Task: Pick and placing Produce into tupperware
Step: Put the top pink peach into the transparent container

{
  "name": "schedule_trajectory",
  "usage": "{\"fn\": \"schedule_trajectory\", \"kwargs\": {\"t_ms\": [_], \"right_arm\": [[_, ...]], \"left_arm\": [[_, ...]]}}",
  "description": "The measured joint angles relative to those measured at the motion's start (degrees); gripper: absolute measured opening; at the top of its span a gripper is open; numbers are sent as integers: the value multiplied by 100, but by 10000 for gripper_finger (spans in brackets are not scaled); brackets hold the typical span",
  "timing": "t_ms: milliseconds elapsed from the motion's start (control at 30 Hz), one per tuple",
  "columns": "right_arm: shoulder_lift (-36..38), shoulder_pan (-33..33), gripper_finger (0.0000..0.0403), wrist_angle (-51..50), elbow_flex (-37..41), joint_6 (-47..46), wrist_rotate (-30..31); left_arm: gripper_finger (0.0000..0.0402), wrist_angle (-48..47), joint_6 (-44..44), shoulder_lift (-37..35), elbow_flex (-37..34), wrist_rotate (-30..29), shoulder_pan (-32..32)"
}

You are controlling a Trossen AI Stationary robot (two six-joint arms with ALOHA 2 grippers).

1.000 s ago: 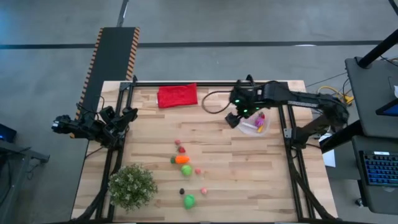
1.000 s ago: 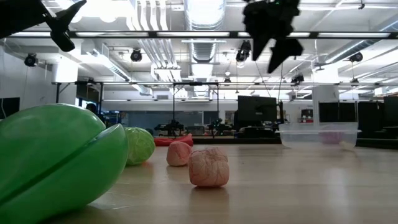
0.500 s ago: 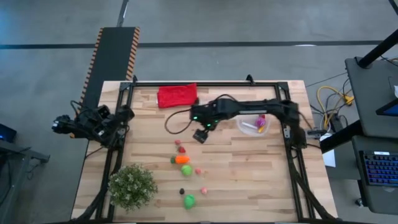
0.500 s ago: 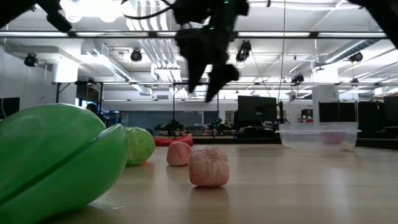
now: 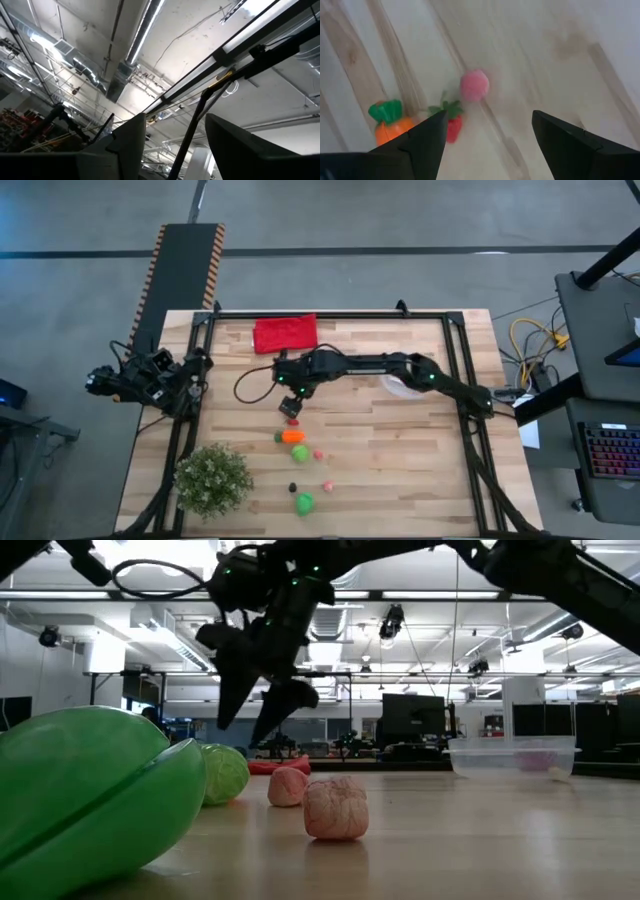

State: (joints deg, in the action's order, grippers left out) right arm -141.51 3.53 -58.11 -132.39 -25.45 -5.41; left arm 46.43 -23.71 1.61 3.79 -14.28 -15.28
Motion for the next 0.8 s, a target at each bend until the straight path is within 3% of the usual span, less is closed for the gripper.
{"fn": "schedule_trajectory", "kwargs": {"t_ms": [133,800], "right_arm": [[-284,-24,281,19,-272,0,-15],[-664,-18,277,663,-196,4,-57]], "left_arm": [[192,131,58,-2,14,31,0],[192,263,66,4,-25,53,3]]}}
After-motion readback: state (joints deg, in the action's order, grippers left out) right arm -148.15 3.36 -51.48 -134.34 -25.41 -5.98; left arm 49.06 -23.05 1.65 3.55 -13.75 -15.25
